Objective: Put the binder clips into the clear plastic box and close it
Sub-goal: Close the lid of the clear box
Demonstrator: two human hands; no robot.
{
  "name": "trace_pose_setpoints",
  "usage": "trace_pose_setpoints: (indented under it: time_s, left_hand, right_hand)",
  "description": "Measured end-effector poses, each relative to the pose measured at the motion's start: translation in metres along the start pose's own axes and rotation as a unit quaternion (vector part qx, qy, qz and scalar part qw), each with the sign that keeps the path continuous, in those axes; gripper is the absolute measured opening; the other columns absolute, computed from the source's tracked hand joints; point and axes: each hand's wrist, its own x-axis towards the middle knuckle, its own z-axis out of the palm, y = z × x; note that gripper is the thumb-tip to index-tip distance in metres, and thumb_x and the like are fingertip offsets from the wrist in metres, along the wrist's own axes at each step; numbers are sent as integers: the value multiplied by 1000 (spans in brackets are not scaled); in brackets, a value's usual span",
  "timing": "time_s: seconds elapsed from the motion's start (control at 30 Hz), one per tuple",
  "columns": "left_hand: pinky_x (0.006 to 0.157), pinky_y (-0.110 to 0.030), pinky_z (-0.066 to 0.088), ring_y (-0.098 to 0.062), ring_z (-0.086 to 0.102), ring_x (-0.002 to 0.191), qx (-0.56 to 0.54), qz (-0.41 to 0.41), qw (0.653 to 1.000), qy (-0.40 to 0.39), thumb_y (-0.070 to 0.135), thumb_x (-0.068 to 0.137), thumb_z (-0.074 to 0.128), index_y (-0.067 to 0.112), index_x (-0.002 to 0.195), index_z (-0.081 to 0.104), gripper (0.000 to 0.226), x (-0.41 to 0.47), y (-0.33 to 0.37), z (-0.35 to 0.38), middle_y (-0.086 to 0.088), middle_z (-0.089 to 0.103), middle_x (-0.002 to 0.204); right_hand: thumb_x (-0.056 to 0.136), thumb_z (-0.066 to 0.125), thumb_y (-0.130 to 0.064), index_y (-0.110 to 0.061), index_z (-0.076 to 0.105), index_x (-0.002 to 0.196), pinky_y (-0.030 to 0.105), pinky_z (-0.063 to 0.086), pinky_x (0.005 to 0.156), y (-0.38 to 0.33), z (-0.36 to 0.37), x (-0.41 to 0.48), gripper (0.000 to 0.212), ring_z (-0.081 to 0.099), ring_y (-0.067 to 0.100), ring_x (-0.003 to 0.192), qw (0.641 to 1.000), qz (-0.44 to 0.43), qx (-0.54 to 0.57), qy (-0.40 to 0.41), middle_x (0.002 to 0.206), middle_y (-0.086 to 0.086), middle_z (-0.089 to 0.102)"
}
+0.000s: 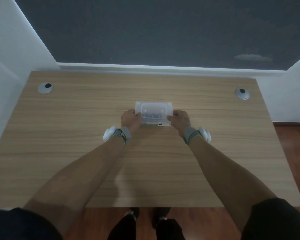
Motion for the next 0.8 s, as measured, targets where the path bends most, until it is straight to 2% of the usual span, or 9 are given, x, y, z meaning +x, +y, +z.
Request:
trace_pose_setpoints:
  time_s: [0.2,0.3,0.43,0.6,0.7,0.8]
  left_hand:
    - [76,-35,50,-35,67,94,10,-3,1000,2,24,92,55,0,94,72,30,-3,3,0,-18,73,96]
    - [81,-39,53,-35,66,96,7,-2,1000,5,23,93,54,-1,95,71,30,-4,3,0,-19,73,98]
    - [75,-37,51,-35,67,93,2,1,1000,4,21,93,54,-4,95,70,30,-5,3,0,-22,72,97]
    - [70,-33,44,-35,65,93,7,1,1000,0,20,94,52,-4,91,67,28,-6,4,1,-18,68,91]
    - [77,-35,49,-36,65,97,20,6,1000,0,22,95,53,-3,92,67,29,-6,3,-1,-22,70,100]
    - [84,-38,50,-38,64,102,29,5,1000,4,26,95,53,-3,94,68,33,-8,6,-4,-23,70,104]
  right_hand:
    - [87,69,-18,-2,69,123,48,52,103,0,0,-1,40,65,35,118,1000,1,-17,1,123,17,71]
    - [86,70,-17,-2,71,120,46,53,101,0,0,-1,37,66,35,114,1000,-3,-26,7,119,17,72]
    - [86,71,-17,0,72,115,46,54,99,1,0,-2,33,68,35,111,999,-9,-33,13,115,18,73]
    - [87,70,-19,-1,70,121,46,52,102,1,-1,0,38,65,35,116,999,-15,-47,9,124,17,70]
    - [86,71,-20,0,71,119,45,53,102,0,-2,-1,38,65,35,115,998,-15,-54,13,121,17,71]
    - [87,71,-24,-4,65,130,41,49,107,-1,-6,-6,48,60,32,125,999,-5,-46,11,134,14,63]
